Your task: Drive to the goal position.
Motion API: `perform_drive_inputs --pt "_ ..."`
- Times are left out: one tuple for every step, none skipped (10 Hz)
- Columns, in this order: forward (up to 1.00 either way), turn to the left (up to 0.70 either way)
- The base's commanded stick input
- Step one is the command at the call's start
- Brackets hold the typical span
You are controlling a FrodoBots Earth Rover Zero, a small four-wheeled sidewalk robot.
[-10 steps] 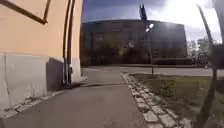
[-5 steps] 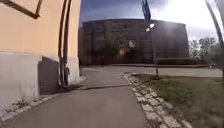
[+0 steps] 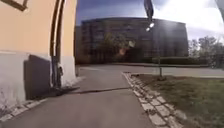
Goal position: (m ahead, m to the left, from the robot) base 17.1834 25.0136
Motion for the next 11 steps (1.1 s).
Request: perform_drive_inputs --pt "0.69 0.00" --pt "0.69 0.00" --pt "0.69 0.00" --pt "0.70 0.00" --pt "0.70 0.00" --pt "0.70 0.00" --pt "0.70 0.00" --pt "0.70 0.00" --pt "0.70 0.00" --pt "0.70 0.00" --pt "0.70 0.00"
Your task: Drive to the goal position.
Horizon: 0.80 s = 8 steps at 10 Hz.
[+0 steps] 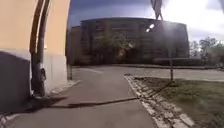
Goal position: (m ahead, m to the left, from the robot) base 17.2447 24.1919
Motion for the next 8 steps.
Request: perform_drive_inputs --pt "0.70 0.00" --pt "0.70 0.00" --pt "0.70 0.00" --pt "0.70 0.00" --pt "0.70 0.00" --pt "0.70 0.00" --pt "0.70 0.00" --pt "0.70 0.00"
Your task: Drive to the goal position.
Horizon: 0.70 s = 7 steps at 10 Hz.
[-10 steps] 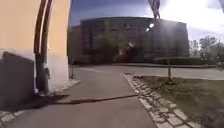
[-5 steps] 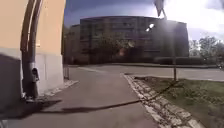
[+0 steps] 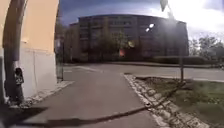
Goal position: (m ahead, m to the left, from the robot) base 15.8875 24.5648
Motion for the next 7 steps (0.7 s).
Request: perform_drive_inputs --pt "0.70 0.00" --pt "0.70 0.00" --pt "0.70 0.00" --pt "0.70 0.00" --pt "0.70 0.00" --pt "0.70 0.00" --pt "0.70 0.00"
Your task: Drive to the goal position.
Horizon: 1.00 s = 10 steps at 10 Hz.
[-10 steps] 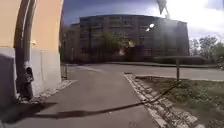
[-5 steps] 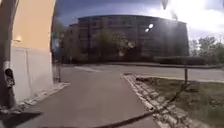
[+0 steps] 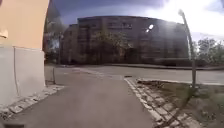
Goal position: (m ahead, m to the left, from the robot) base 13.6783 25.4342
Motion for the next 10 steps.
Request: perform_drive_inputs --pt "0.70 0.00" --pt "0.70 0.00" --pt "0.70 0.00" --pt "0.70 0.00" --pt "0.70 0.00" --pt "0.70 0.00" --pt "0.70 0.00" --pt "0.70 0.00" --pt "0.70 0.00" --pt "0.70 0.00"
